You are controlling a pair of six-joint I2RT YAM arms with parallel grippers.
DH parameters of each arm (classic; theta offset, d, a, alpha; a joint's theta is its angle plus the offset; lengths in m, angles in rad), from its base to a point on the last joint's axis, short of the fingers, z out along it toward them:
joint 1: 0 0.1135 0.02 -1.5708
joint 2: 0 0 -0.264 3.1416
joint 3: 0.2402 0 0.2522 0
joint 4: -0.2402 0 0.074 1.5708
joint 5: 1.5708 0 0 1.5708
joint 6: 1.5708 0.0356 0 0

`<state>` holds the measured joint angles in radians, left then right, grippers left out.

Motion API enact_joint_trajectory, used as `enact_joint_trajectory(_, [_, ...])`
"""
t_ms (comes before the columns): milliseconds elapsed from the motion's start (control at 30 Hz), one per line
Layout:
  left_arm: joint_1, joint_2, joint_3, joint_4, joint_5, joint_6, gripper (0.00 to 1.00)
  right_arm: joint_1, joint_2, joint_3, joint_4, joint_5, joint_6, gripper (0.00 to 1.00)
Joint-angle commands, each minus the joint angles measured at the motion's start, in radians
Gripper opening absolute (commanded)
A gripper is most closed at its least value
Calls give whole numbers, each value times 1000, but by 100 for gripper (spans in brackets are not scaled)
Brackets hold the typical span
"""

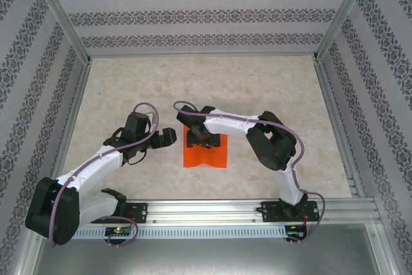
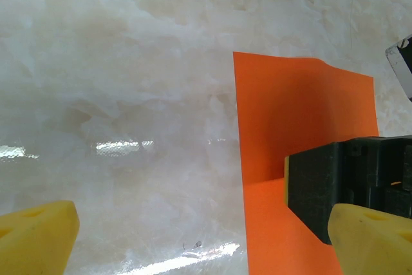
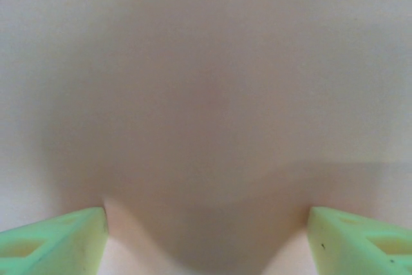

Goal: Fold a paper plane with a square sheet of paper (pick it up from the middle)
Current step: Fold the square sheet of paper in half at the center of the table.

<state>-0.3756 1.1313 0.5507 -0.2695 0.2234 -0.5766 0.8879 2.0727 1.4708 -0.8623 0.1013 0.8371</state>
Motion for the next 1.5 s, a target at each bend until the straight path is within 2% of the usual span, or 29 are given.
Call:
enact_joint_trajectory(0, [-7, -25, -4, 14, 4, 19, 100, -6, -5, -3, -3, 21, 6, 74])
enact_joint_trajectory(167, [-7, -25, 2, 6, 1, 23, 100, -6, -37, -9, 2, 21, 6, 68])
enact_joint_trajectory(300, [-7, -25, 1, -2, -9, 18, 100, -6, -82, -22, 29, 1, -6, 52])
enact_joint_trajectory(533, [-8, -37, 15, -26, -28, 17, 100, -18, -180, -49, 73, -7, 6, 46])
enact_joint_trajectory(700, [-6, -36, 28, -30, -38, 6, 100, -45, -257, -112, 176, -84, 20, 40])
enact_joint_trajectory(833, [-8, -47, 28, -32, -34, 0, 100, -79, -339, -203, 337, -185, 70, 40])
enact_joint_trajectory(1033, [-7, -56, 40, -29, -9, 4, 100, -146, -490, -444, 792, -383, 228, 42])
enact_joint_trajectory(1133, [-6, -60, 43, -27, -2, 0, 100, -158, -516, -482, 821, -374, 244, 44])
enact_joint_trajectory(1467, [-9, -57, 47, -8, 53, -2, 100, -167, -413, -624, 944, -321, 323, 45])
